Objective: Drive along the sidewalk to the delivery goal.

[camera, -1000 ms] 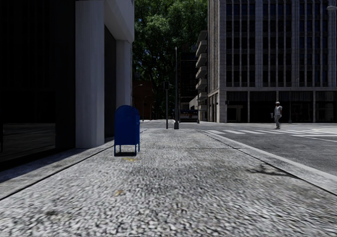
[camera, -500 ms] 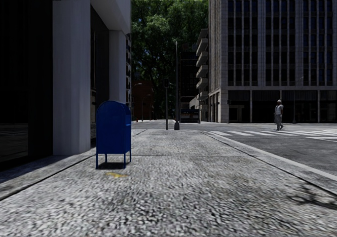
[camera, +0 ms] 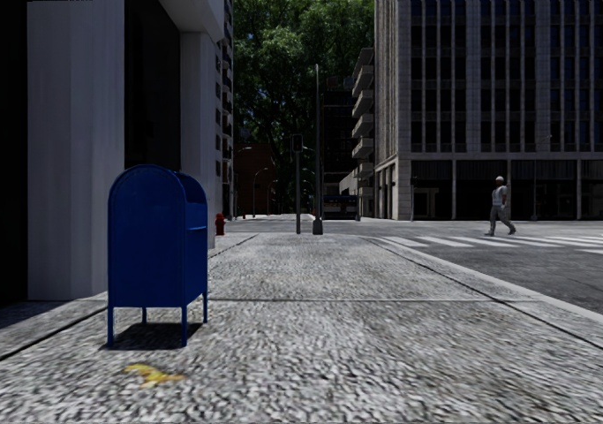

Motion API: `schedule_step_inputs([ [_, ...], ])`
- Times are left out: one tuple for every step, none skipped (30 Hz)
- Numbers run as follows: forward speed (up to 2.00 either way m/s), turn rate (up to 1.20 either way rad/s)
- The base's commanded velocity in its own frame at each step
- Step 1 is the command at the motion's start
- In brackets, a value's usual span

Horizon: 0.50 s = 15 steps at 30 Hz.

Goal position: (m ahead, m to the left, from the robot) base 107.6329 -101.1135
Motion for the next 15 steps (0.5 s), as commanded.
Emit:
schedule_step_inputs([
  [2.0,0.0],
  [2.0,0.0],
  [2.0,0.0],
  [2.0,0.0],
  [2.0,0.0],
  [2.0,0.0],
  [2.0,0.0],
  [2.0,0.0],
  [2.0,0.0],
  [2.0,0.0],
  [2.0,0.0],
  [2.0,0.0],
  [2.0,0.0],
  [2.0,0.0],
  [2.0,0.0],
])
